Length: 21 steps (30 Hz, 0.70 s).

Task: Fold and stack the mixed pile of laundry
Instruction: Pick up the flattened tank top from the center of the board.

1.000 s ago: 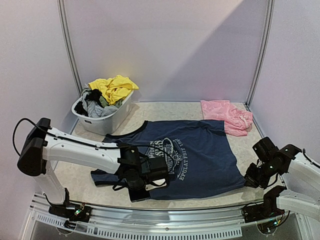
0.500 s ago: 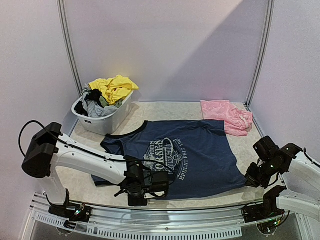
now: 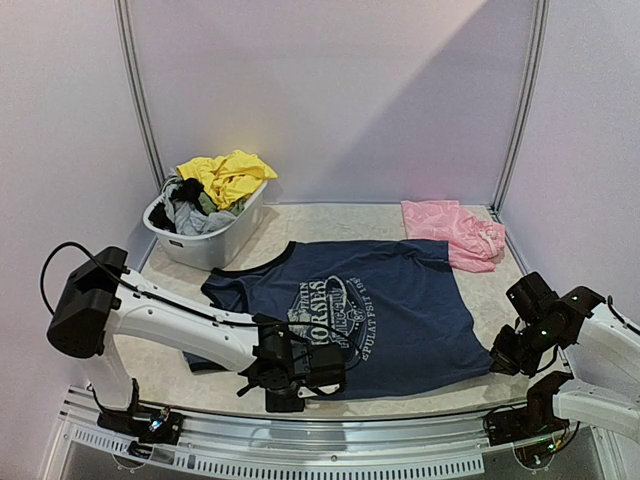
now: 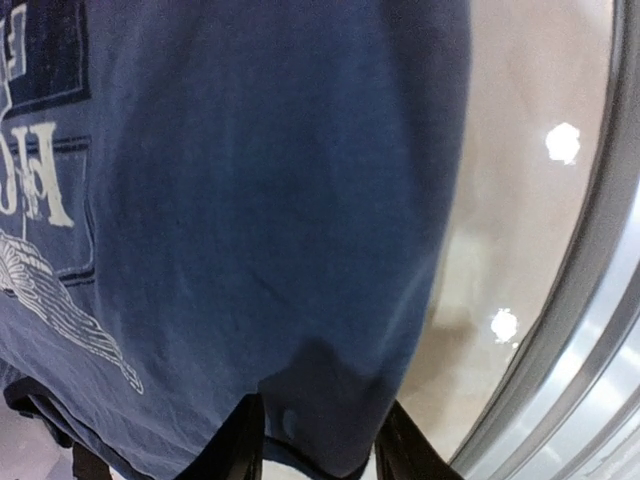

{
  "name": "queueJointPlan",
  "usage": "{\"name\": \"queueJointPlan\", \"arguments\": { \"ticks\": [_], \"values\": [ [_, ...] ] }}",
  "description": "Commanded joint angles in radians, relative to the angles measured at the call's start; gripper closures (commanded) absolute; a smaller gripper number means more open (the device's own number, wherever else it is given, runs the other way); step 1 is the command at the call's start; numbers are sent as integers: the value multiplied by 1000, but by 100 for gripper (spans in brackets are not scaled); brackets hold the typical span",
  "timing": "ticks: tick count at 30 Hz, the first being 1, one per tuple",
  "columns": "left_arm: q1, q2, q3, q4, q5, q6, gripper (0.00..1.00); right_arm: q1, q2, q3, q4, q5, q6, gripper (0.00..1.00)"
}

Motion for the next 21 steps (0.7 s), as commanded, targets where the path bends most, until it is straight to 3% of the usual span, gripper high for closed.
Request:
{"name": "queueJointPlan", "arguments": {
  "ticks": [1,7,15,21],
  "values": [
    [-23,47,24,14,-1,7,63,-2,-3,26,-12,23,-2,100],
    [-21,35,25,-9,-15,5,99,-3,-11,42,-33,28,-3,100],
    [0,-17,112,-121,25,5,100,-3,14,144,-30,39,-10,100],
    [94,-8,219,-227,36,80,100,-4,166,258,-9,78,-70,100]
  ]
}}
